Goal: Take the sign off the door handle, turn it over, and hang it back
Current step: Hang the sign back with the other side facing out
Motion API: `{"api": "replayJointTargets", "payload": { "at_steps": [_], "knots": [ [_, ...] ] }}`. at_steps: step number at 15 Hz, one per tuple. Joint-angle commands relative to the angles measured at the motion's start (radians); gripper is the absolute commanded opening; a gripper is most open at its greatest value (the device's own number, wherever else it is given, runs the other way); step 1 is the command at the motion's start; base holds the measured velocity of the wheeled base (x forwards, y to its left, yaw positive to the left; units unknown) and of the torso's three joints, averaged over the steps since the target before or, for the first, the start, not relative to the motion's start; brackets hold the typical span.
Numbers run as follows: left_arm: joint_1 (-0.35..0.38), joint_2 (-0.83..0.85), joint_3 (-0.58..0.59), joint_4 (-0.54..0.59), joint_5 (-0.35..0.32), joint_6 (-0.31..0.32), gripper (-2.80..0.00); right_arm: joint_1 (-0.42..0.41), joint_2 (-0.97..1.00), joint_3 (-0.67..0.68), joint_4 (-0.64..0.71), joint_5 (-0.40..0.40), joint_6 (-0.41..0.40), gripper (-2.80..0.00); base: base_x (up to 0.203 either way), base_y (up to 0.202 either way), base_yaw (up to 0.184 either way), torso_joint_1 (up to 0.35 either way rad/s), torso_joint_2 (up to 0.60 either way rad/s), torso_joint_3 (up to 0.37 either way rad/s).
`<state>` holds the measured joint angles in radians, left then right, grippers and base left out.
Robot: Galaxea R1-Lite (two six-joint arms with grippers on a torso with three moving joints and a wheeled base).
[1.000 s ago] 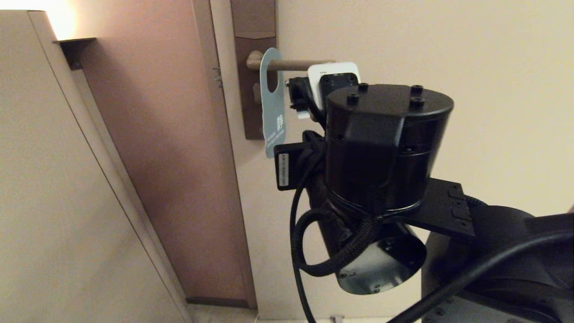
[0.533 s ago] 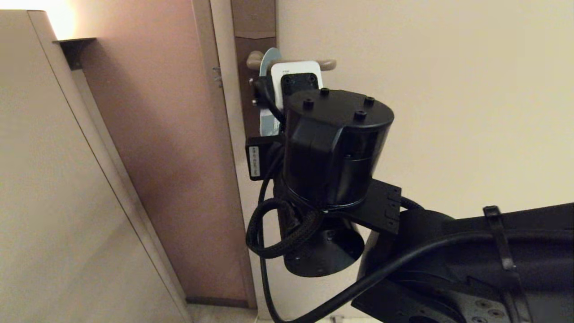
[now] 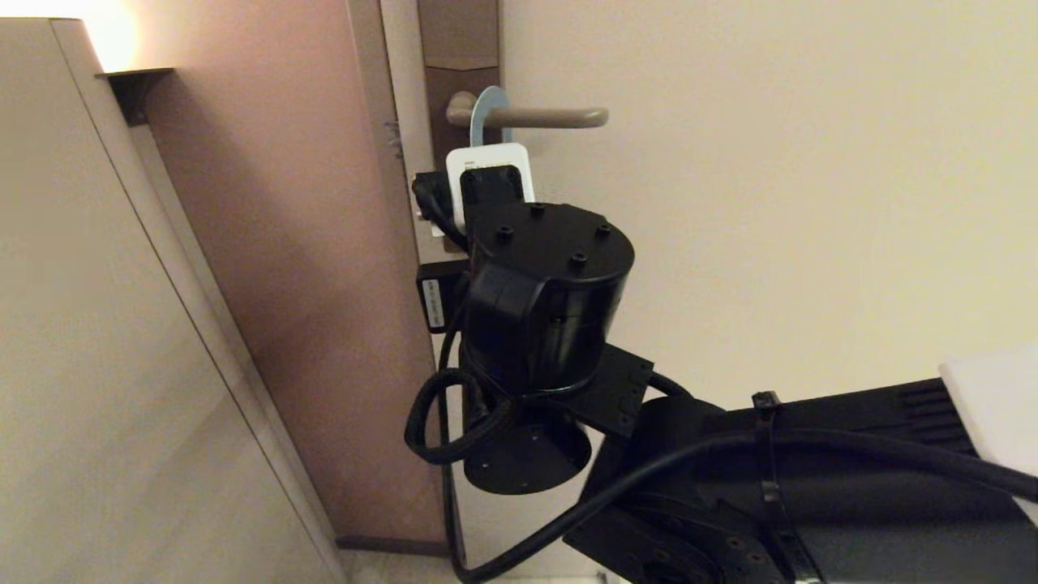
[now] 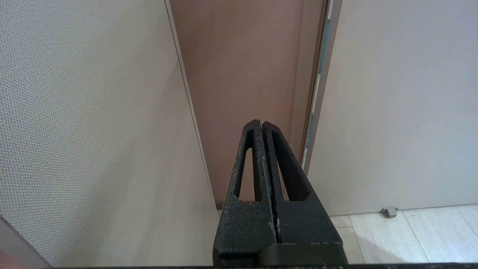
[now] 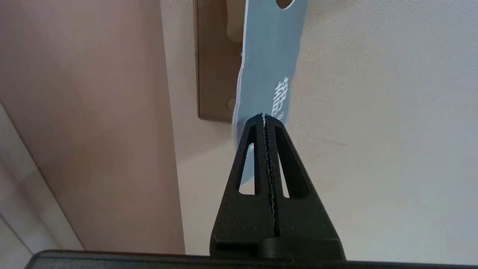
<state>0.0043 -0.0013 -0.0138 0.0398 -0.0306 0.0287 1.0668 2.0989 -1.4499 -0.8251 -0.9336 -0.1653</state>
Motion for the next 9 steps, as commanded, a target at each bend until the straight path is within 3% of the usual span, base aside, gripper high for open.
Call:
{"api": "replayJointTargets", "payload": {
  "at_steps": [1, 9],
  "knots": [
    [0.000, 0.001, 0.000, 0.000, 0.000, 0.000, -2.80, -0.012, 0.031, -0.031, -0.005, -0.005, -0.005, -2.80, 0.000, 0.000, 0.000, 0.000, 0.00, 0.000],
    [0.000, 0.001, 0.000, 0.000, 0.000, 0.000, -2.80, -0.051, 0.101, -0.156, -0.003, -0.001, -0.008, -2.80, 0.000, 0.000, 0.000, 0.000, 0.00, 0.000]
  ]
}}
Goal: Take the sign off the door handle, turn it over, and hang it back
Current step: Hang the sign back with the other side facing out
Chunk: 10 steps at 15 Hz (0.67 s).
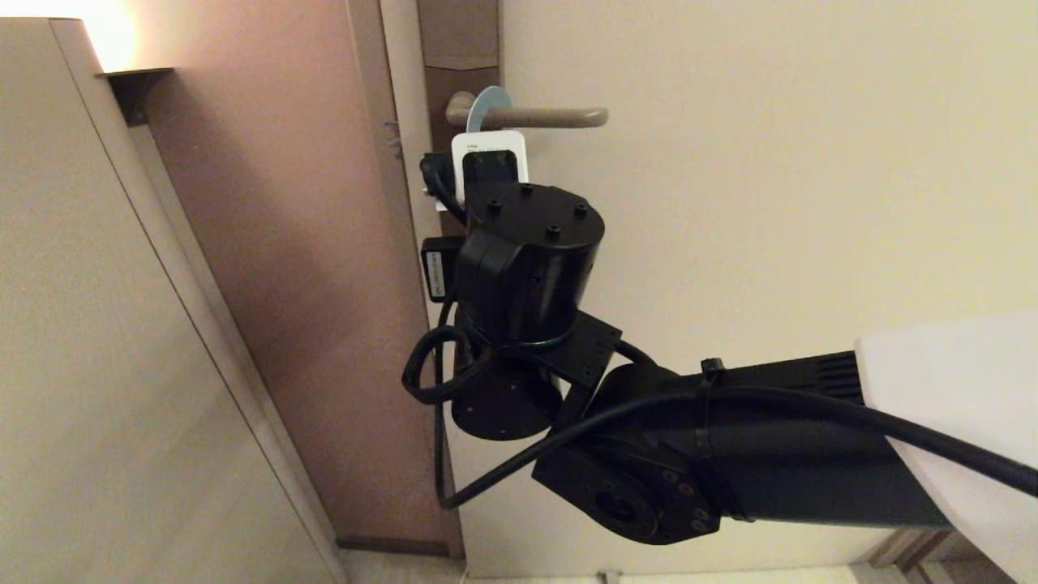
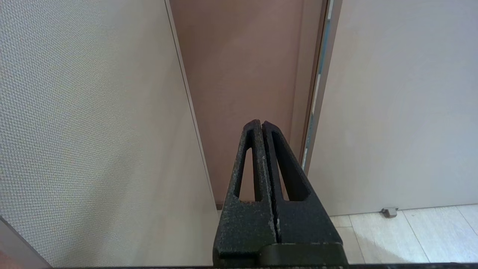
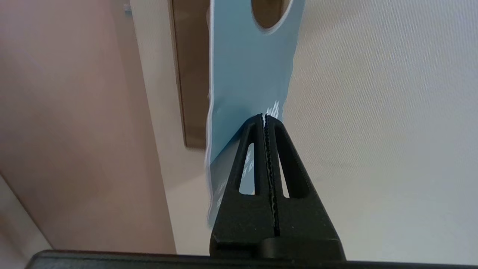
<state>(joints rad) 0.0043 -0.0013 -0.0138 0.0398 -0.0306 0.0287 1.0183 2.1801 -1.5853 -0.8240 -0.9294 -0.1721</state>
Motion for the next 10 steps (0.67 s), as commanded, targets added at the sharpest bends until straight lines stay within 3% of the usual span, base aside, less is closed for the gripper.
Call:
{"api": "replayJointTargets", "payload": {
  "at_steps": [1, 5, 10],
  "knots": [
    [0.000, 0.001, 0.000, 0.000, 0.000, 0.000, -2.80, -0.004, 0.034, -0.048, -0.004, -0.005, -0.003, -2.80, 0.000, 0.000, 0.000, 0.000, 0.00, 0.000],
    [0.000, 0.001, 0.000, 0.000, 0.000, 0.000, -2.80, 0.000, 0.096, -0.148, -0.004, 0.014, -0.042, -2.80, 0.000, 0.000, 0.000, 0.000, 0.00, 0.000],
    [0.000, 0.001, 0.000, 0.000, 0.000, 0.000, -2.80, 0.003, 0.122, -0.162, -0.006, 0.039, -0.044, -2.80, 0.000, 0.000, 0.000, 0.000, 0.00, 0.000]
  ]
}}
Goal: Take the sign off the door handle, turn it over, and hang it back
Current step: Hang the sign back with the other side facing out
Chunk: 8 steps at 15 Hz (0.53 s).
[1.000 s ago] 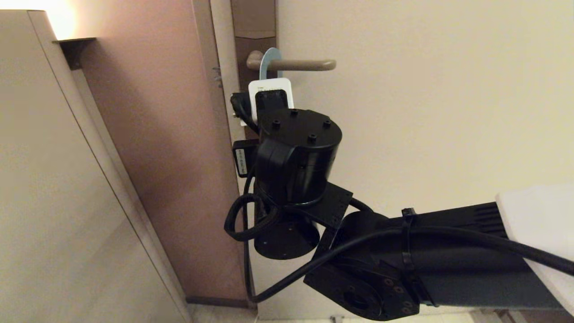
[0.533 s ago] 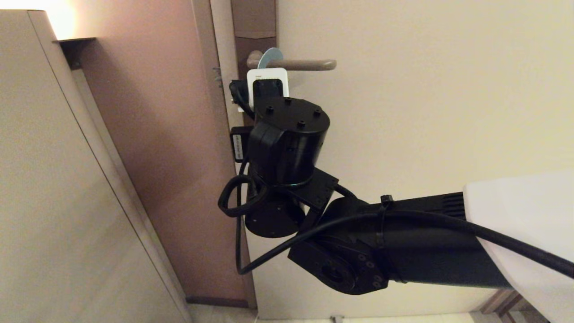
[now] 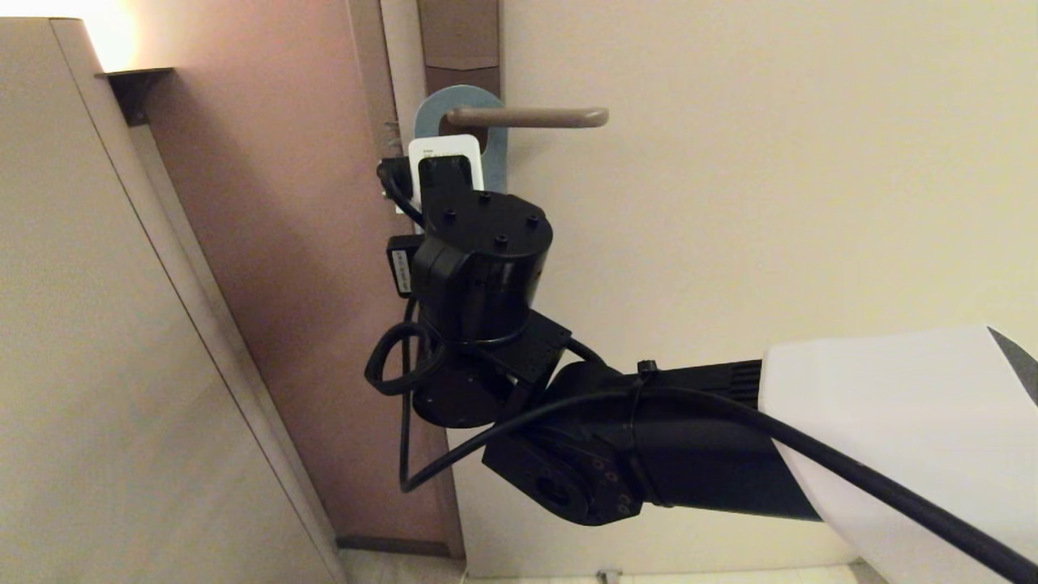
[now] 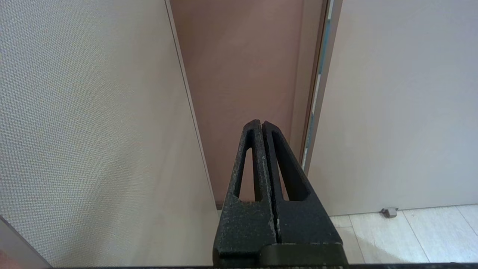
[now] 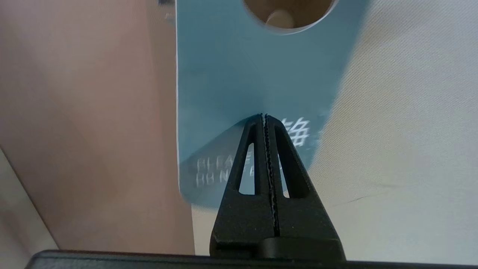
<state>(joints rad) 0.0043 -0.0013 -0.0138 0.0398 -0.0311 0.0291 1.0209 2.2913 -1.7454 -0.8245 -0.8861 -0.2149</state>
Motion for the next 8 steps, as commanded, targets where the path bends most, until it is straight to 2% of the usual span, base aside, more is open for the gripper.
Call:
{"api": "replayJointTargets", "payload": {
  "at_steps": [1, 4, 8],
  "knots": [
    [0.000, 0.001, 0.000, 0.000, 0.000, 0.000, -2.80, 0.001, 0.015, -0.003, -0.005, -0.002, -0.001, -2.80, 0.000, 0.000, 0.000, 0.000, 0.00, 0.000],
    [0.000, 0.001, 0.000, 0.000, 0.000, 0.000, -2.80, -0.001, 0.033, -0.023, -0.002, 0.028, -0.002, -2.80, 0.000, 0.000, 0.000, 0.000, 0.00, 0.000],
    [0.000, 0.001, 0.000, 0.000, 0.000, 0.000, -2.80, -0.007, 0.073, -0.101, 0.002, 0.115, -0.045, -2.80, 0.000, 0.000, 0.000, 0.000, 0.00, 0.000]
  ]
}}
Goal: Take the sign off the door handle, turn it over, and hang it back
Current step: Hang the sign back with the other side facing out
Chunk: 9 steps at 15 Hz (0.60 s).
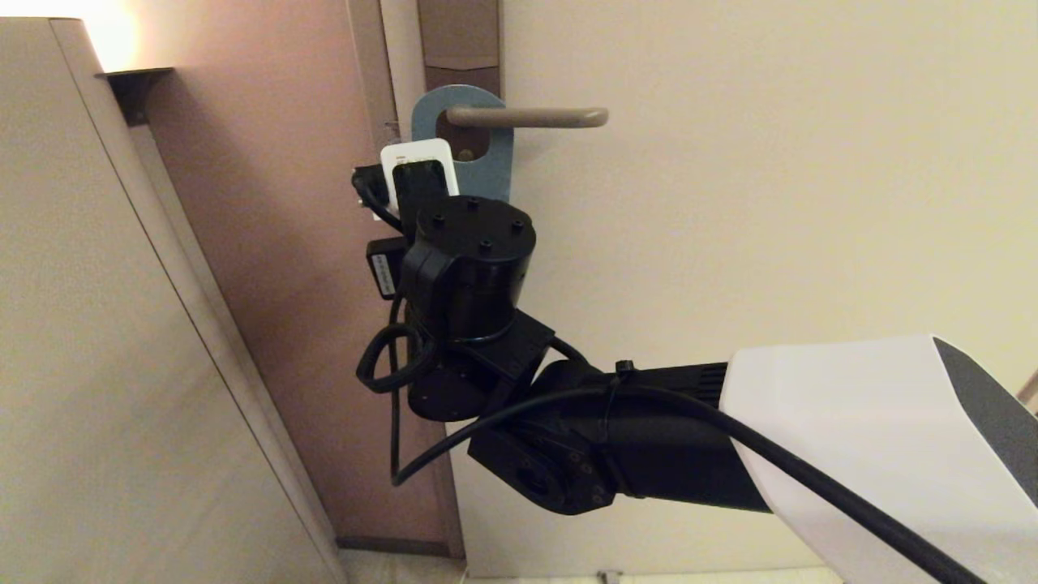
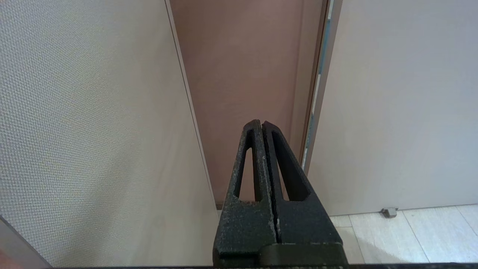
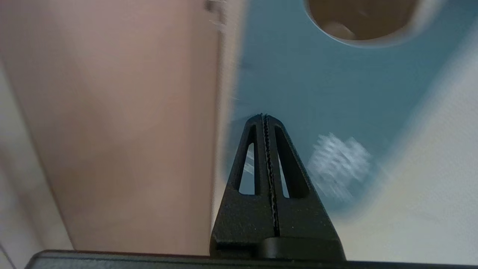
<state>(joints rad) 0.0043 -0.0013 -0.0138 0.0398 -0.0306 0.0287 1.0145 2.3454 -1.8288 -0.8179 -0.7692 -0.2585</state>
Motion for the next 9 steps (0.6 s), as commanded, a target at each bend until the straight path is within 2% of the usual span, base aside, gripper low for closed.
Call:
{"api": "replayJointTargets", "payload": {
  "at_steps": [1, 6, 9],
  "knots": [
    [0.000, 0.002, 0.000, 0.000, 0.000, 0.000, -2.80, -0.001, 0.026, -0.026, -0.002, 0.023, -0.011, -2.80, 0.000, 0.000, 0.000, 0.000, 0.00, 0.000],
    [0.000, 0.001, 0.000, 0.000, 0.000, 0.000, -2.80, -0.002, 0.031, -0.005, -0.001, 0.042, -0.012, -2.80, 0.000, 0.000, 0.000, 0.000, 0.00, 0.000],
    [0.000, 0.001, 0.000, 0.000, 0.000, 0.000, -2.80, -0.002, 0.003, 0.058, -0.001, 0.042, -0.009, -2.80, 0.000, 0.000, 0.000, 0.000, 0.00, 0.000]
  ]
}}
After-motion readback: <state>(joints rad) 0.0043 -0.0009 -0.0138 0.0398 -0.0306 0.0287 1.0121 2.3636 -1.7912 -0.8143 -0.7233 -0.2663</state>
